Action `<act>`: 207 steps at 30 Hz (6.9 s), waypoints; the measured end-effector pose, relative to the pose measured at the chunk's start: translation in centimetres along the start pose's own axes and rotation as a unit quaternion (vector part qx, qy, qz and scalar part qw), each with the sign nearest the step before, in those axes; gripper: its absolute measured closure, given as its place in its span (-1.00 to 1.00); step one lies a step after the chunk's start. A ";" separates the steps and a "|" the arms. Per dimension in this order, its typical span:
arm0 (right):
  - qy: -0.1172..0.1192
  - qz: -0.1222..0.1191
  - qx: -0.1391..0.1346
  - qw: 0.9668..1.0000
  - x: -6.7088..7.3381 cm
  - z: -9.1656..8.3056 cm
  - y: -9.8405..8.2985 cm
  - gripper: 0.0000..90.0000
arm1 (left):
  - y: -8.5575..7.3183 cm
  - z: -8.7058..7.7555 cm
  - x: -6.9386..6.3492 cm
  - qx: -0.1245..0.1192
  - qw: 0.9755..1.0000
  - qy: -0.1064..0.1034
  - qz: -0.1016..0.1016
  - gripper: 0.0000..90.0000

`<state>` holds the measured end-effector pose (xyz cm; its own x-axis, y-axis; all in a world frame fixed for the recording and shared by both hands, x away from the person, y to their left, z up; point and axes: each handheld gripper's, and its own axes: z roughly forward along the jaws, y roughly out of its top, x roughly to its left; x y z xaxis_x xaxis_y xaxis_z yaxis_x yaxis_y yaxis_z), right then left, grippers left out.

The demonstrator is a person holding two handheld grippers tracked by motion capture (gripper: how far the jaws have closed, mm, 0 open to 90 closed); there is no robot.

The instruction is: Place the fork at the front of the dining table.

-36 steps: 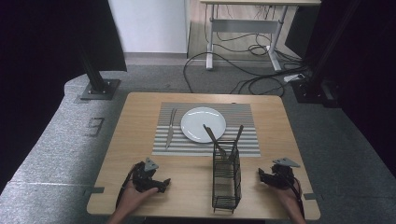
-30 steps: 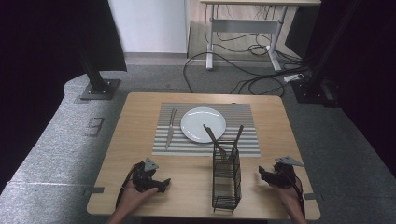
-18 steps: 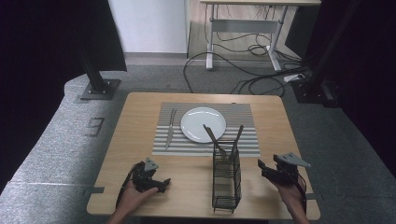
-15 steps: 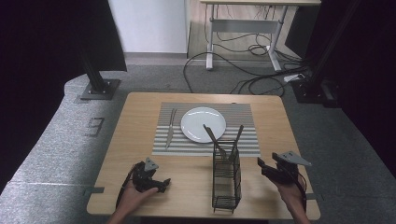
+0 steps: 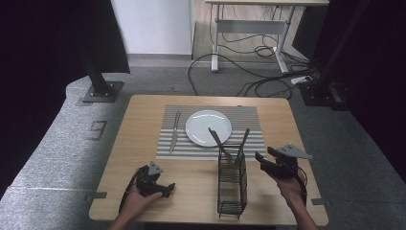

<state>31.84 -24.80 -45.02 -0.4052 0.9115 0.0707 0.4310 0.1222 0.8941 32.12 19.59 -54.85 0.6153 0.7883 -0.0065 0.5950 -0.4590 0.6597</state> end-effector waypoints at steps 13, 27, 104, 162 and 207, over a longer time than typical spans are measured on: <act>0.008 -0.005 -0.001 1.000 1.4 2.0 1.7 -0.01 | 0.0 0.0 0.0 0.000 1.000 0.000 0.000 -1.00; 0.044 -0.004 0.015 0.999 2.3 3.8 1.7 0.27 | 0.0 0.0 0.0 0.000 1.000 0.000 0.000 -1.00; 0.083 0.002 -0.109 0.990 3.1 -0.8 4.6 0.92 | 0.0 0.0 0.0 0.000 1.000 -0.001 0.001 -1.00; 0.039 0.017 -0.014 0.999 -3.5 7.6 1.1 0.92 | 0.0 0.0 0.0 0.000 1.000 -0.001 0.002 -1.00; 0.013 0.019 0.028 0.999 -3.7 12.4 -0.4 0.91 | 0.0 0.0 0.0 0.000 1.000 -0.001 0.002 -1.00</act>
<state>43.13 -23.37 -51.14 -0.4092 0.9051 0.1159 0.4907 0.1112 0.8642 32.14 19.60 -54.85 0.6183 0.7859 -0.0060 0.5932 -0.4617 0.6595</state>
